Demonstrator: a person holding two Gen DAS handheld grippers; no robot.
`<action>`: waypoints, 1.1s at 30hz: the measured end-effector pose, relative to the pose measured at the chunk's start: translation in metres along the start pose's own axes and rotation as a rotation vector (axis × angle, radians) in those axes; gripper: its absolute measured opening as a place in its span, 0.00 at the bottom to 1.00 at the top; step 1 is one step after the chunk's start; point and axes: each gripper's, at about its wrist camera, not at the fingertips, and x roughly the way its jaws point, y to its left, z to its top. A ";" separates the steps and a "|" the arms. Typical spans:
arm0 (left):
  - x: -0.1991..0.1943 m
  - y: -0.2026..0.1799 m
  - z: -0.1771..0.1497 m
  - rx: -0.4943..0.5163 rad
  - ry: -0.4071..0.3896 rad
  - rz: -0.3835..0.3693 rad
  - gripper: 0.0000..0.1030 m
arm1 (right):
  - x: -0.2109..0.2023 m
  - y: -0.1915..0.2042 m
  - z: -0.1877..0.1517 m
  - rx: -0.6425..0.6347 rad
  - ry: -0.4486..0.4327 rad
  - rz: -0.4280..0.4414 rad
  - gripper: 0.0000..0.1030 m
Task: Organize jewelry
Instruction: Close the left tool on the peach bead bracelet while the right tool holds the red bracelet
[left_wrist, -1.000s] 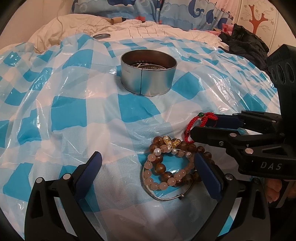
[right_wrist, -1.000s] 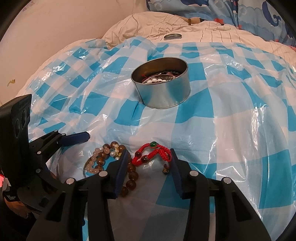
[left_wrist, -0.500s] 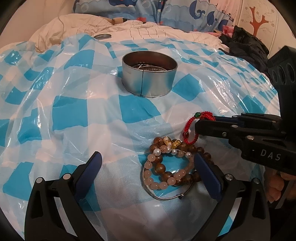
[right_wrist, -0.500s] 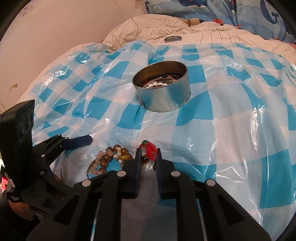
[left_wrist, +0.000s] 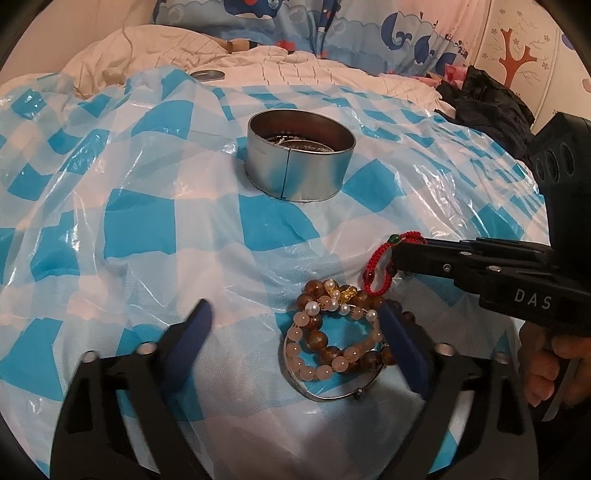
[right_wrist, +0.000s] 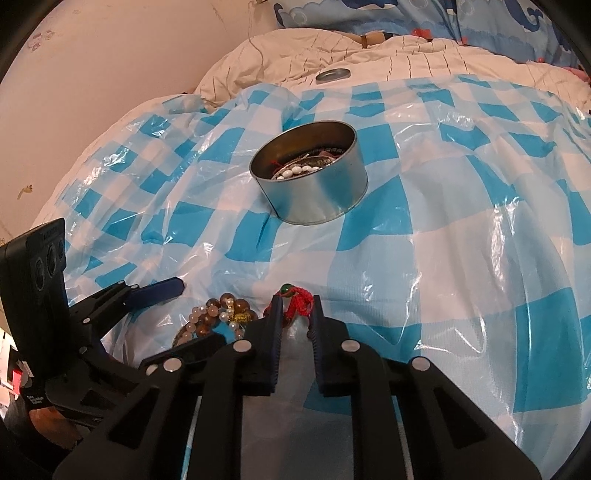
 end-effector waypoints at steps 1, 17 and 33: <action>0.000 0.000 0.000 0.004 0.002 0.006 0.69 | 0.001 -0.001 0.000 0.002 0.003 0.002 0.15; -0.004 -0.004 -0.003 0.040 -0.008 0.004 0.13 | 0.003 -0.001 -0.001 0.005 0.014 -0.001 0.16; -0.014 0.001 0.000 0.017 -0.038 -0.024 0.10 | 0.003 0.005 -0.003 -0.012 0.009 0.014 0.20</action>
